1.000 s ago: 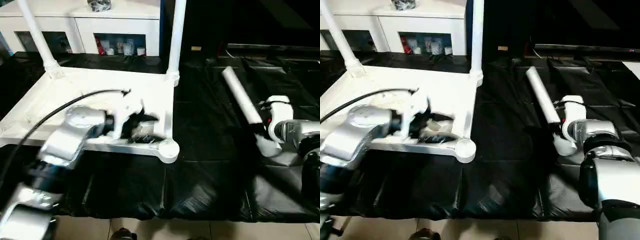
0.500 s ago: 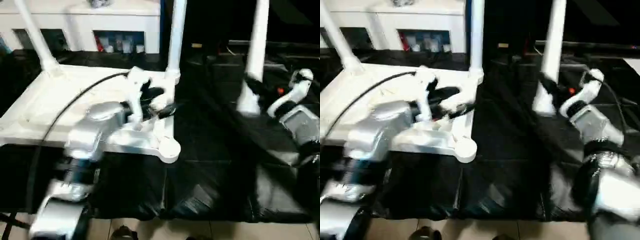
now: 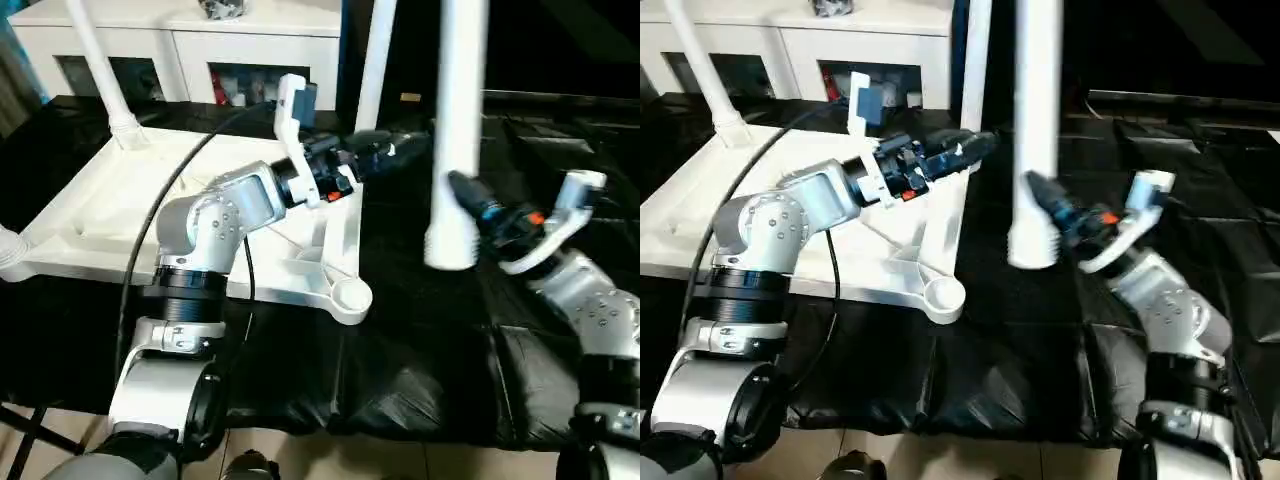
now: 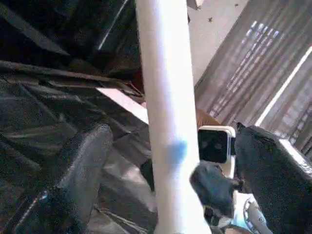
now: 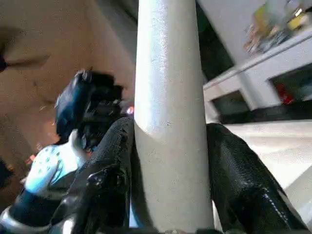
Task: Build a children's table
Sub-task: Pick table leg
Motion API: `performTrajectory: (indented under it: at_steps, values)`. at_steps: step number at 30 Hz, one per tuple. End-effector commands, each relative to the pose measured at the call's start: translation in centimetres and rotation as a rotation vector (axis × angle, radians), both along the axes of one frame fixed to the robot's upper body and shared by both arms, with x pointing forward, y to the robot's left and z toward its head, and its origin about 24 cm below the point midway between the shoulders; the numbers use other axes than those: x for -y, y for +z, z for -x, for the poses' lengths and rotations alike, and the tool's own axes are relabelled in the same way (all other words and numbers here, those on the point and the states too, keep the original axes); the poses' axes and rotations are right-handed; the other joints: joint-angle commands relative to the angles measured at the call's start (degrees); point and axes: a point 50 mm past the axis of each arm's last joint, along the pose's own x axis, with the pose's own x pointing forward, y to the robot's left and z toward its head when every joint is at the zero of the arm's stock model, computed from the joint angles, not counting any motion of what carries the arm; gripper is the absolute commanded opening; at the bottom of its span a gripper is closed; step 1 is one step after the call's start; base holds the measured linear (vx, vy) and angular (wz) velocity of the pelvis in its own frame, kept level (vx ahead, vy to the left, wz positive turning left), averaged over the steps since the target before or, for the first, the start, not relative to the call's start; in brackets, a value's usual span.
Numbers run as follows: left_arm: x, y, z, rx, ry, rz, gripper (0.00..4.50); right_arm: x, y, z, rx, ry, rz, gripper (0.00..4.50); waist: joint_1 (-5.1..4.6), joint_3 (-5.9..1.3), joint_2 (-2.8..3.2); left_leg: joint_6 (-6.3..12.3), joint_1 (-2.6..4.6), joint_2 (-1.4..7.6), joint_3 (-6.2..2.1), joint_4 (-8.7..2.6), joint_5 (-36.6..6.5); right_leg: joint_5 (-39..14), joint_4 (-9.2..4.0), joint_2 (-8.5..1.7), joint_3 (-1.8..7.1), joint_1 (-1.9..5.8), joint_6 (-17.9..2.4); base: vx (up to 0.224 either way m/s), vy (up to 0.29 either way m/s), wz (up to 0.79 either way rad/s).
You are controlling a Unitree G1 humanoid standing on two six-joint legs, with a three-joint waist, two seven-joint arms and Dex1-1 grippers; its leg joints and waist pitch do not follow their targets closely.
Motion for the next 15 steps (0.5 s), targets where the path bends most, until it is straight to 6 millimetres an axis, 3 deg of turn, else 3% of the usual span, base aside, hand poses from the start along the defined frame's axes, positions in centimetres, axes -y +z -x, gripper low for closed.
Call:
performTrajectory:
  at_steps: [1, 3, 4, 6, 8, 9, 14, 15]
  values:
    - [0.5, 0.4, 0.2, -0.001, -0.022, -0.006, 4.5, -0.7, 0.5, 0.2, 0.013, 0.033, 0.019, 1.84, -0.06, -4.81, -1.21, 1.47, 0.91, 0.9, -0.71, -3.71, -9.7, -19.2, -5.64, -3.17, 2.32, 3.24, -8.2, 0.0, 0.0, 0.0]
    - [0.7, 0.3, 0.2, -0.004, -0.024, -0.005, 4.5, -1.0, 0.3, 0.2, 0.006, 0.045, 0.041, 1.84, -0.06, -4.85, -1.16, 1.36, 0.84, 0.92, -0.76, -3.76, -9.6, -19.0, -5.62, -3.23, 2.32, 3.32, -8.1, 0.0, 0.0, 0.0]
    - [0.8, 0.3, 0.2, -0.007, -0.018, -0.007, 4.5, -1.5, 0.0, 0.1, 0.001, 0.051, 0.071, 1.84, -0.2, -4.81, -2.21, 1.46, 0.82, 0.96, -0.6, -3.79, -9.3, -18.4, -5.64, -3.18, 2.34, 3.34, -8.0, 0.0, 0.0, 0.0]
    - [0.9, 0.2, 0.2, -0.014, -0.01, -0.009, 4.5, -2.0, -0.1, 0.1, 0.003, 0.066, 0.1, 1.84, -0.06, -4.86, -1.7, 1.31, 0.7, 1.0, -0.74, -3.79, -8.5, -17.9, -5.33, -3.32, 2.41, 3.35, -8.0, 0.0, 0.0, 0.0]
    - [1.0, 0.2, 0.2, -0.018, -0.004, -0.01, 4.5, -2.3, -0.1, 0.1, 0.005, 0.076, 0.118, 1.84, -0.1, -4.9, -1.7, 1.21, 0.76, 1.04, -0.72, -3.78, -8.3, -16.7, -5.29, -3.29, 2.45, 3.37, -8.1, 0.0, 0.0, 0.0]
    - [1.1, 0.3, 0.1, -0.023, 0.008, -0.005, 4.5, -2.9, -0.1, 0.0, 0.009, 0.078, 0.152, 1.84, -0.08, -4.93, -2.03, 1.39, 0.62, 1.02, -0.74, -3.77, -7.7, -15.5, -5.04, -3.33, 2.48, 3.5, -8.3, 0.0, 0.0, 0.0]
    - [1.2, 0.4, -0.4, -0.076, 0.095, 0.013, 4.5, -4.6, 0.0, -0.6, 0.038, 0.037, 0.286, 1.84, -0.27, -4.86, -1.98, 1.34, 0.6, 0.91, -0.63, -3.7, -6.9, -13.7, -4.97, -3.3, 2.55, 3.43, -8.7, 0.0, 0.0, 0.0]
    - [1.2, 0.4, -0.6, -0.094, 0.112, 0.018, 4.32, -4.9, 0.0, -0.8, 0.049, 0.019, 0.309, 1.84, -0.23, -4.92, -1.97, 1.39, 0.65, 0.9, -0.62, -3.7, -6.9, -13.9, -4.99, -3.33, 2.54, 3.48, -8.6, 0.0, 0.0, 0.0]
